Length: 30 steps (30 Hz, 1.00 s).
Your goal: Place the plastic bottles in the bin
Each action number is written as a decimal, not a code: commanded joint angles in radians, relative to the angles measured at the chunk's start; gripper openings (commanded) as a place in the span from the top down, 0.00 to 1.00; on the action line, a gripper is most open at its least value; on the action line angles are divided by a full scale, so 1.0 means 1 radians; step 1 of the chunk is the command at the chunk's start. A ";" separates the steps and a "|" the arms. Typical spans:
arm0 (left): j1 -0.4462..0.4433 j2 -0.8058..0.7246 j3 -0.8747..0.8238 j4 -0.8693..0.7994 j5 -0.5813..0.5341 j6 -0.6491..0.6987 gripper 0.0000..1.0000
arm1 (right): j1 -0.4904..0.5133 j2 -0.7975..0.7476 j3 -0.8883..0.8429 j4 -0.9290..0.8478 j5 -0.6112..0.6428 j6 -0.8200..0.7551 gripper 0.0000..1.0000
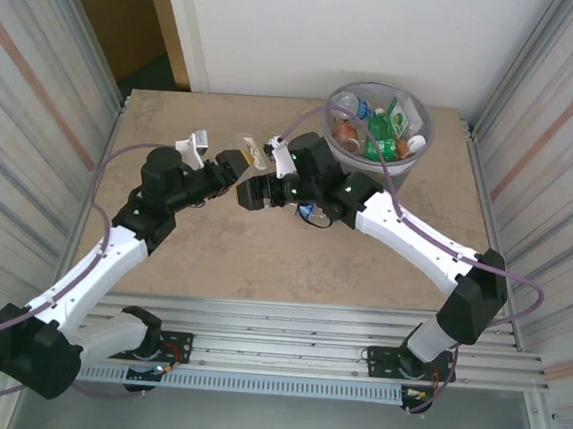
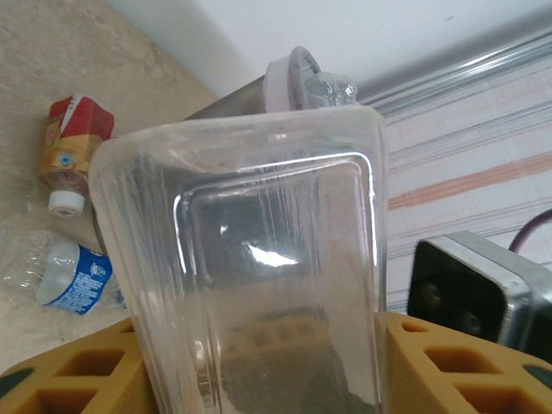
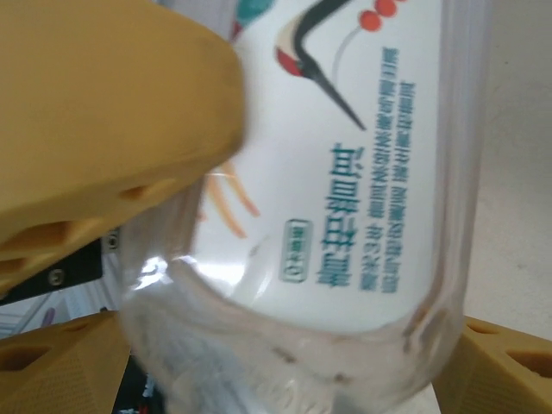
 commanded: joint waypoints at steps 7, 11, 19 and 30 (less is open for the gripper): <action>-0.001 -0.018 0.012 0.059 0.022 -0.031 0.52 | 0.007 0.023 0.018 -0.037 0.026 -0.033 0.47; -0.001 -0.003 0.012 0.072 0.030 -0.032 0.51 | 0.011 0.012 0.014 -0.051 0.048 -0.041 0.61; 0.002 0.035 0.032 0.120 0.069 -0.035 0.33 | 0.013 -0.022 0.015 -0.075 0.111 -0.047 0.72; 0.011 0.029 0.070 0.141 0.121 0.012 0.01 | -0.001 -0.096 0.059 -0.195 0.253 -0.054 0.73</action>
